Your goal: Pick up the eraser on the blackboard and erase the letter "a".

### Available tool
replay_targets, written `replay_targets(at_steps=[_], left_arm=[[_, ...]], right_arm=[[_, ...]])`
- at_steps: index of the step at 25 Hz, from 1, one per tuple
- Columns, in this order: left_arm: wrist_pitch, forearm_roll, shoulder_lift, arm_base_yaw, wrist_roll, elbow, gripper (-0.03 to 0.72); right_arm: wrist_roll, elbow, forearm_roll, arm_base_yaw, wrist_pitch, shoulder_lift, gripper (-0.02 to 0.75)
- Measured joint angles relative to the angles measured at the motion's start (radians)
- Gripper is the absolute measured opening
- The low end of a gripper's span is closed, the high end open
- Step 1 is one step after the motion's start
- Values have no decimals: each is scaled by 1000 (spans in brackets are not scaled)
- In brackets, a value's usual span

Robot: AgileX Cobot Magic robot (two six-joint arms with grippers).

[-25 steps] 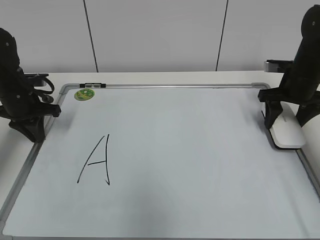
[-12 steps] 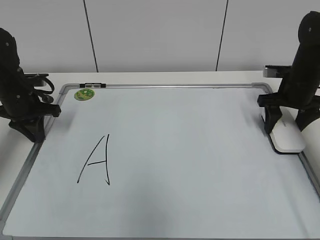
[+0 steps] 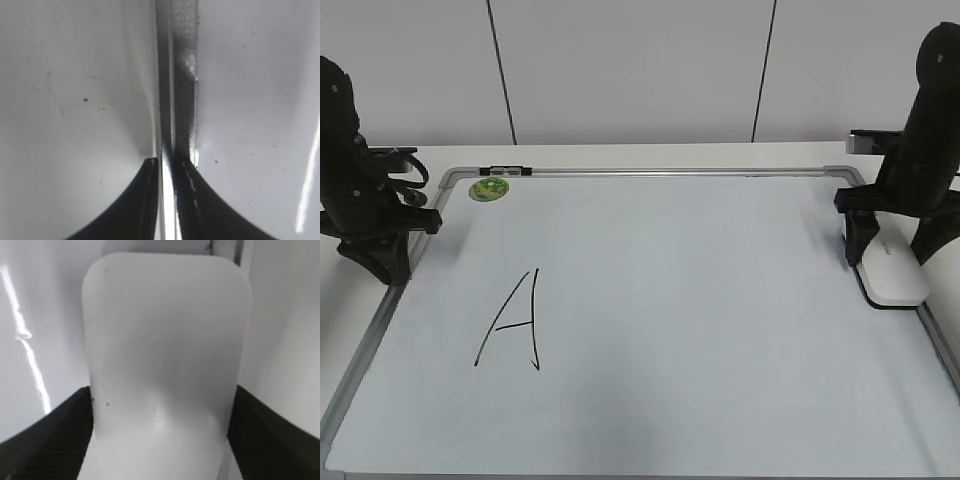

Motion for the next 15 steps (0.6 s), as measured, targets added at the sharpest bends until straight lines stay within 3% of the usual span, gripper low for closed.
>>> replay_targets(at_steps=[4, 9, 12, 15], left_arm=[[0, 0, 0, 0, 0, 0, 95], [11, 0, 4, 0, 0, -16, 106], [17, -5, 5, 0, 0, -36, 167], [19, 8, -9, -6, 0, -69, 295]], right_arm=[[0, 0, 2, 0, 0, 0, 664], [0, 0, 0, 0, 0, -15, 666], [0, -6, 0, 0, 0, -50, 666], [2, -8, 0, 0, 0, -90, 666]])
